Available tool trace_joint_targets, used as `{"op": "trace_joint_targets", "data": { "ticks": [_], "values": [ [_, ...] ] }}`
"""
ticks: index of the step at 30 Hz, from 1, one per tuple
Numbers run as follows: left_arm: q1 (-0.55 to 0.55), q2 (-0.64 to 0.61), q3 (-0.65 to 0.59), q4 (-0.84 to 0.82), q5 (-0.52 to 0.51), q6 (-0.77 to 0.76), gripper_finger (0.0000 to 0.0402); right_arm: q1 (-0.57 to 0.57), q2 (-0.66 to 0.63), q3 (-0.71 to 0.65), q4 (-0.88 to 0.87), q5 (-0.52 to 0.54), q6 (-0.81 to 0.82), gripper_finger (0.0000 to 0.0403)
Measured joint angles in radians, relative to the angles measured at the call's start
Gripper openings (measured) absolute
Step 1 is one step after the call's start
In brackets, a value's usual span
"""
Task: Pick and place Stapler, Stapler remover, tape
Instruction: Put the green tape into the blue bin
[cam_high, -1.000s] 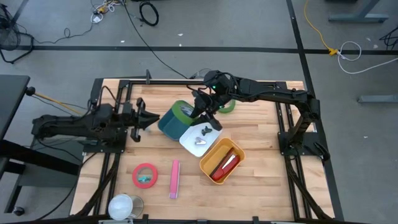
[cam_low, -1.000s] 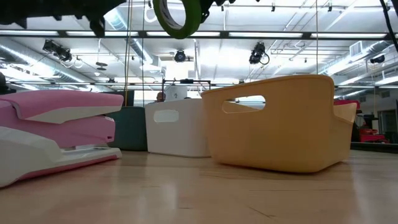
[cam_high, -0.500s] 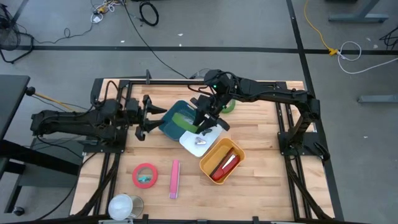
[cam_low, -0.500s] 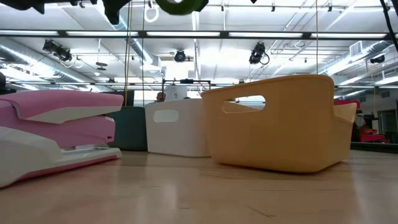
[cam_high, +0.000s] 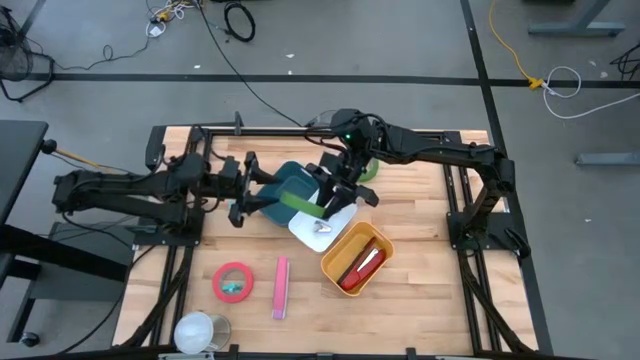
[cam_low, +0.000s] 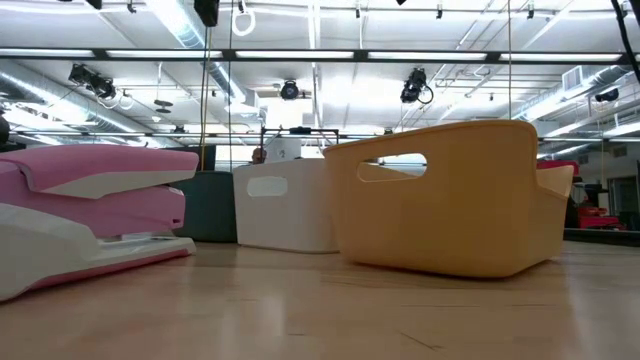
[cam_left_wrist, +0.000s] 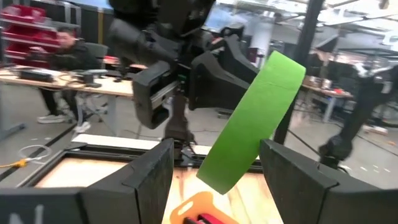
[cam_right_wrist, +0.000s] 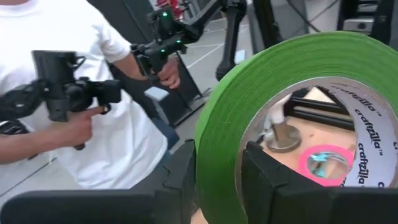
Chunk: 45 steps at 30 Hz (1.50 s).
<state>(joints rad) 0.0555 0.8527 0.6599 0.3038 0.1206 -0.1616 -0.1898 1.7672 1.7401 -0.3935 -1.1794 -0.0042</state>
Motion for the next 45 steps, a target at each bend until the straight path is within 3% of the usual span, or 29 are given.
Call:
{"op": "trace_joint_targets", "data": {
  "ticks": [14, 28, 36, 45],
  "values": [
    [0.0, 0.039, 0.023, 0.052, 0.094, 0.0, 0.0243, -0.009, 0.0, 0.0, 0.016, -0.201, 0.069, 0.01],
    [-0.015, 0.069, 0.022, 0.115, 0.095, -0.002, 0.0243, -0.014, 0.0, 0.0, 0.064, -0.199, 0.101, 0.01],
    [-0.015, 0.13, 0.024, 0.229, 0.165, -0.003, 0.0243, -0.016, 0.0, 0.0, 0.064, -0.198, 0.101, 0.01],
    [-0.015, 0.216, 0.023, 0.307, 0.166, -0.011, 0.0243, -0.019, 0.0, 0.0, 0.064, -0.198, 0.102, 0.01]
  ]
}}
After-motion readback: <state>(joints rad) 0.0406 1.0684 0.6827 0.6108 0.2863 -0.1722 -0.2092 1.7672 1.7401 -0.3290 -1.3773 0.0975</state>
